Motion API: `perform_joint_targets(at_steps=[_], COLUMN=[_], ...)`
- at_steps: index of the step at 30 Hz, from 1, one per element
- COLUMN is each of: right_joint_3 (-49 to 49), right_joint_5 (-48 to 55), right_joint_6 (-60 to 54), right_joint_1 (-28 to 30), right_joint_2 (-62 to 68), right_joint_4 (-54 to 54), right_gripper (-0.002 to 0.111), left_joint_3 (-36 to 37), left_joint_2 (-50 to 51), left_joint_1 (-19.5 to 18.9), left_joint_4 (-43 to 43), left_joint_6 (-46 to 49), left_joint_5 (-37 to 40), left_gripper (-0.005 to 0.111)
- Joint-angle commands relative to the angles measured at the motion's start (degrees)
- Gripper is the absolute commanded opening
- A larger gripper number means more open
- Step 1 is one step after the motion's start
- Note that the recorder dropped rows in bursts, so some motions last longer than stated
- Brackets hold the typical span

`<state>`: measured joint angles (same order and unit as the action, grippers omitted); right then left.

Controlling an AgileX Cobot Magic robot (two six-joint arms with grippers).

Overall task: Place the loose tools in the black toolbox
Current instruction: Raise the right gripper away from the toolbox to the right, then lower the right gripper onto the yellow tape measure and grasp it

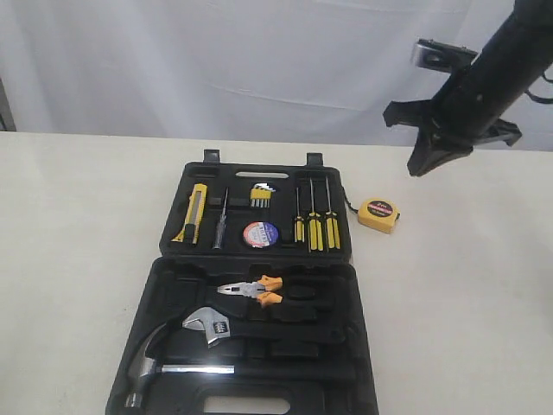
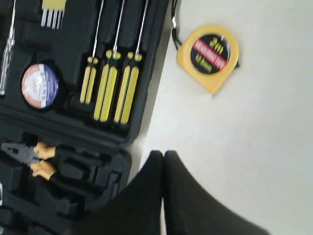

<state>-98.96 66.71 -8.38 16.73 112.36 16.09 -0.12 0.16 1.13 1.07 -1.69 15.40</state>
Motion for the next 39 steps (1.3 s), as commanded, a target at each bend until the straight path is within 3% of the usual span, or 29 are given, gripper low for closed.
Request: perform_joint_targets(at_steps=[1,8,11,14,18,20,39], right_joint_3=[-14.25,-17.80,-17.80,-17.80,-17.80,-17.80,-17.80], right_joint_5=[2.47,2.49,0.57,-0.16,-0.80,-1.41,-6.59], right_joint_6=[-6.15,-22.56,-24.19,-25.19,-28.47,-30.13,-50.38], right_joint_1=[1.36,0.99,1.11,1.11,1.11,1.11,0.98], right_joint_2=[10.60,17.54,18.47,18.57,18.71,18.84,28.52], right_joint_4=[0.23,-0.66,-0.66,-0.77,-0.77,-0.77,0.50], right_gripper=[0.000,0.000,0.004,0.024,0.068,0.079,0.078], left_joint_3=[0.12,0.12,0.12,0.12,0.12,0.12,0.12], left_joint_2=[-0.16,-0.16,-0.16,-0.16,-0.16,-0.16,-0.16], left_joint_1=[0.12,0.12,0.12,0.12,0.12,0.12,0.12], left_joint_4=[0.14,0.14,0.14,0.14,0.14,0.14,0.14], left_joint_6=[-0.07,-0.07,-0.07,-0.07,-0.07,-0.07,-0.07], left_joint_5=[-0.03,-0.03,-0.03,-0.03,-0.03,-0.03,-0.03], left_gripper=[0.000,0.000,0.000,0.000,0.000,0.000,0.000])
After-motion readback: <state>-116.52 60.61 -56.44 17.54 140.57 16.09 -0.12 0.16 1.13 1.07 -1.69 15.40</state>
